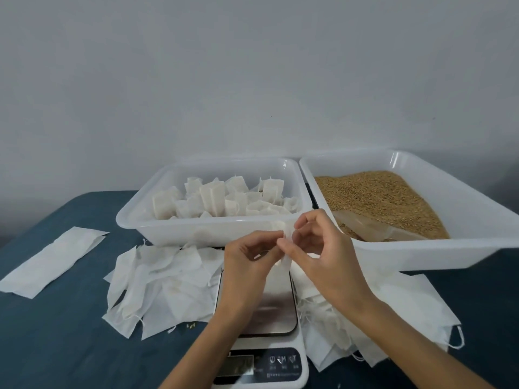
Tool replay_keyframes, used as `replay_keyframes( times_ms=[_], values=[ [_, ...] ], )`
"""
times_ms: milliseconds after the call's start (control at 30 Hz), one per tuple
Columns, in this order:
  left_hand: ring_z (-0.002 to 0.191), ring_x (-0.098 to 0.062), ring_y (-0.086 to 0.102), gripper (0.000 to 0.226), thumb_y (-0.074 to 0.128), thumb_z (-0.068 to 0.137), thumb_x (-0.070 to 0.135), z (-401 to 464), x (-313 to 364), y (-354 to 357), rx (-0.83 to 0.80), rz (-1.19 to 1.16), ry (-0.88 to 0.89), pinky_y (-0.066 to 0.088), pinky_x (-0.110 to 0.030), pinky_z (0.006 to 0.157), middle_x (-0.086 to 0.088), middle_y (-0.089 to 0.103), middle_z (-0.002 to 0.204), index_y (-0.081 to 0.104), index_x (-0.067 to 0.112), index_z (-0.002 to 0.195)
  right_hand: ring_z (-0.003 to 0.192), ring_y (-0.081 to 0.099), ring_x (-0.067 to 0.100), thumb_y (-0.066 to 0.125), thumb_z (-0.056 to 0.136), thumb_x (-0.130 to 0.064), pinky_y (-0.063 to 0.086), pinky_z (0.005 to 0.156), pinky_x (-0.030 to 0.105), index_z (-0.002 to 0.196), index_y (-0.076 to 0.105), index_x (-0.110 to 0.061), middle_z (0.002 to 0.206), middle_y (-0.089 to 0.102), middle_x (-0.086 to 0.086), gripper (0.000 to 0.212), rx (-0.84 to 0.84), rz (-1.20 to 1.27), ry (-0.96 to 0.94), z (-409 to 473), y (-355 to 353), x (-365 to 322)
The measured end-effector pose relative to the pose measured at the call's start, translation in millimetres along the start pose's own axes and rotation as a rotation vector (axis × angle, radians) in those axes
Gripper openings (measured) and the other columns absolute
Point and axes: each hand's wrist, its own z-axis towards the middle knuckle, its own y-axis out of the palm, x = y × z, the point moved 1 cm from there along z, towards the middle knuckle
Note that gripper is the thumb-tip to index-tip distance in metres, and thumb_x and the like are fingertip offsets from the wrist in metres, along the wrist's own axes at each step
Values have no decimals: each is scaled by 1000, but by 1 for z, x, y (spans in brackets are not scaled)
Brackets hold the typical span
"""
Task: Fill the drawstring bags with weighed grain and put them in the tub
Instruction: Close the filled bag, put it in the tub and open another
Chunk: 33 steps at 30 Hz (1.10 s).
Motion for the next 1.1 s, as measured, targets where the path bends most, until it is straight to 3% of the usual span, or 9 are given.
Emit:
replay_keyframes(
  times_ms=[267, 467, 533, 600, 733, 833, 967, 1033, 1100],
  values=[
    [86, -15, 73, 16, 81, 88, 8, -2, 2, 0, -56, -70, -13, 56, -21, 80, -5, 79, 89, 84, 19, 99, 84, 70, 21, 62, 100, -24, 57, 77, 43, 101, 51, -22, 85, 70, 0, 12, 11, 59, 26, -5, 4, 0],
    [74, -14, 70, 23, 78, 88, -1, 0, -1, 0, 119, -60, 15, 55, -21, 70, -5, 75, 77, 80, 21, 88, 88, 66, 13, 61, 96, -1, 55, 78, 30, 95, 65, -21, 91, 64, -11, 21, -9, -329, -267, -5, 3, 4],
    [74, -14, 70, 24, 76, 89, -4, -1, -1, 1, 135, -37, 53, 55, -21, 69, -5, 74, 78, 79, 20, 88, 93, 66, 7, 62, 96, -4, 53, 81, 21, 99, 72, -21, 97, 65, -14, 20, 4, -366, -254, -3, 3, 6],
    [78, -14, 71, 22, 76, 89, -5, -4, -1, 3, 143, -23, 78, 55, -21, 73, -6, 74, 81, 79, 18, 89, 91, 69, 6, 61, 100, -19, 56, 82, 23, 97, 75, -26, 94, 69, -17, 15, 1, -267, -140, -2, 3, 6],
    [83, -18, 73, 14, 74, 92, -2, -6, 1, 6, 66, -11, 127, 56, -21, 77, -8, 77, 87, 78, 12, 93, 84, 73, 15, 60, 95, -55, 57, 79, 39, 90, 77, -28, 86, 76, -6, 32, -61, -19, 106, 1, 0, 4],
    [95, -19, 75, 24, 65, 97, -8, -5, 4, 6, 10, 19, 165, 58, -24, 86, -6, 79, 98, 78, 13, 99, 85, 74, 19, 74, 91, -39, 58, 80, 40, 92, 79, -22, 86, 77, -1, 18, -46, 54, 111, 5, -5, 5],
    [127, -6, 61, 24, 68, 99, 5, 1, 5, -6, 169, 136, 151, 52, -25, 98, 9, 69, 129, 81, 25, 97, 79, 71, 10, 74, 91, -25, 54, 74, 21, 87, 79, -21, 83, 77, 0, 7, 52, 196, 107, 10, -13, 4],
    [114, 5, 64, 21, 70, 98, 11, 4, 6, -10, 118, 58, 35, 51, -19, 87, 12, 73, 120, 82, 28, 93, 76, 67, 4, 75, 89, -26, 51, 71, 14, 87, 79, -21, 81, 76, 0, 7, 95, 266, 111, 12, -17, 3],
    [85, -2, 64, 21, 70, 96, 7, 5, 4, -9, 60, -37, -61, 50, -19, 76, 10, 75, 92, 82, 24, 93, 77, 66, 5, 76, 86, -27, 51, 71, 14, 85, 79, -19, 84, 75, 0, 8, 106, 257, 105, 12, -18, 4]
  ],
)
